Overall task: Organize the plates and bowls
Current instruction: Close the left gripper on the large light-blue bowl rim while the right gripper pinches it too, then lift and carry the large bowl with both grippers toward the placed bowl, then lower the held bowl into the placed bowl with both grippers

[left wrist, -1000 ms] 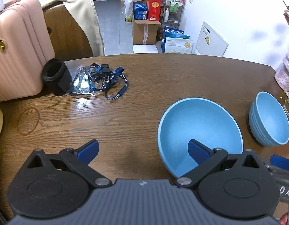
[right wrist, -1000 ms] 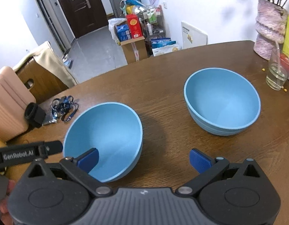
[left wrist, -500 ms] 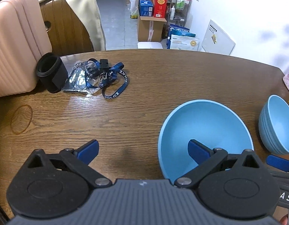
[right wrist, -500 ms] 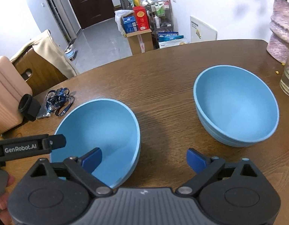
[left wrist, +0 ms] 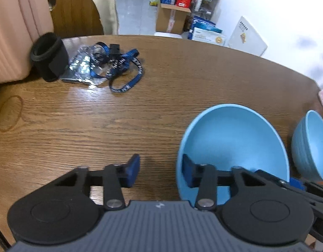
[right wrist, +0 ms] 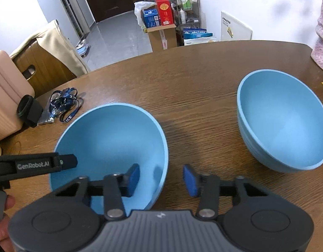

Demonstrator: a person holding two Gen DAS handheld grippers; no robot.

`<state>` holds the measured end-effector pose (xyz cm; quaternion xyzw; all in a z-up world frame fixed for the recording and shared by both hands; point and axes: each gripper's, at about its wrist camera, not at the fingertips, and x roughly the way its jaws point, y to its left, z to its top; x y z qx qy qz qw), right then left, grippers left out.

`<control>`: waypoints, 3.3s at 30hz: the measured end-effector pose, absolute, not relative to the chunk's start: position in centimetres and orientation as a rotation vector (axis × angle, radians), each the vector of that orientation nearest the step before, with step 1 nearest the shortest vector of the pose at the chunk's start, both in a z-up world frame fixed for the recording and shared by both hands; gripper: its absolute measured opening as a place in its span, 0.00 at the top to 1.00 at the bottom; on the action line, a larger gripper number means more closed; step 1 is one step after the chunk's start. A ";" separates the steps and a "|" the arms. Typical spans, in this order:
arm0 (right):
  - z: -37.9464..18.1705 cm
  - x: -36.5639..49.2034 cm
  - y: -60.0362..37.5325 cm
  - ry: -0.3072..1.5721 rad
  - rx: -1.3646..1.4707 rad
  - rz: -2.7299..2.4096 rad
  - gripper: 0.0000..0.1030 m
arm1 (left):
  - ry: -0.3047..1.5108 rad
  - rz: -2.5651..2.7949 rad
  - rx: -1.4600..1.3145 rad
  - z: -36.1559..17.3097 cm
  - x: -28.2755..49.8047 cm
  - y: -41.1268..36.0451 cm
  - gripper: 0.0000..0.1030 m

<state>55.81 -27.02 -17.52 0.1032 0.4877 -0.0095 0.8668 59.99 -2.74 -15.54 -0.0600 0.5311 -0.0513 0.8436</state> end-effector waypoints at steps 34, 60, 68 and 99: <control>-14.5 50.8 -25.4 0.964 0.262 0.000 0.89 | 1.022 -0.205 -0.086 -11.2 54.3 -2.2 0.90; -9.5 39.8 -20.3 0.917 0.216 -0.045 0.89 | 0.973 -0.287 -0.005 -6.3 43.6 1.7 0.90; -8.6 37.4 -18.7 0.909 0.190 -0.063 0.89 | 0.980 -0.316 0.007 -6.0 40.9 3.2 0.90; -8.8 25.8 -16.8 0.934 0.164 -0.069 0.89 | 0.971 -0.375 0.074 -5.3 30.1 3.9 0.89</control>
